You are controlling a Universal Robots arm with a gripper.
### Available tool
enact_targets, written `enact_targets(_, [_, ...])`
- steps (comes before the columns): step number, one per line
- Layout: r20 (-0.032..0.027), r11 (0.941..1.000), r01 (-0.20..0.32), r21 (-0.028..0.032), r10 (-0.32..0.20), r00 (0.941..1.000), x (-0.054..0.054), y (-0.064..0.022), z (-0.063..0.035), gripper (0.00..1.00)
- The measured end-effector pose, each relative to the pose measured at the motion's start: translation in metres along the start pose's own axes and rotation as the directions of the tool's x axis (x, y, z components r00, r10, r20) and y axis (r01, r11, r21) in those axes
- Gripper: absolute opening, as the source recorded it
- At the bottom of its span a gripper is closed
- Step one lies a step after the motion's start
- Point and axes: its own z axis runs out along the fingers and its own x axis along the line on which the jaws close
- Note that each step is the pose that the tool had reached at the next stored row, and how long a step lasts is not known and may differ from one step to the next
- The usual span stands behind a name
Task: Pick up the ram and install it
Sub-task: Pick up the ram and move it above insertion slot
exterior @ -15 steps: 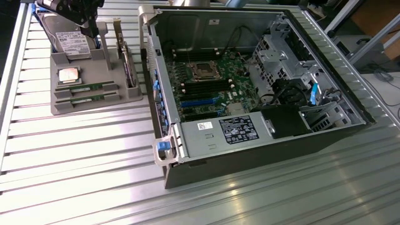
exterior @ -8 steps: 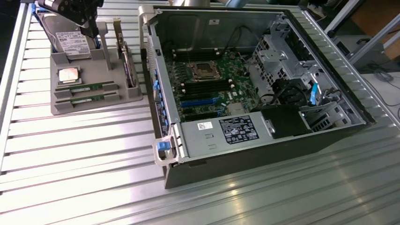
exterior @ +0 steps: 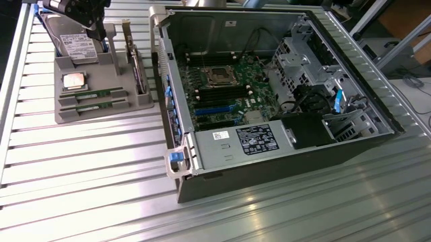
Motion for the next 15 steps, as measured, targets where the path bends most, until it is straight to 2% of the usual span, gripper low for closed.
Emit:
enact_targets(7, [-0.0014,0.9995,0.031,-0.0008,-0.031,0.9995,0.0000,0.0000,0.0000,0.10])
enact_targets(15, [-0.0042,0.9953,0.096,-0.0026,-0.096,0.9953,0.0000,0.0000,0.0000,0.10])
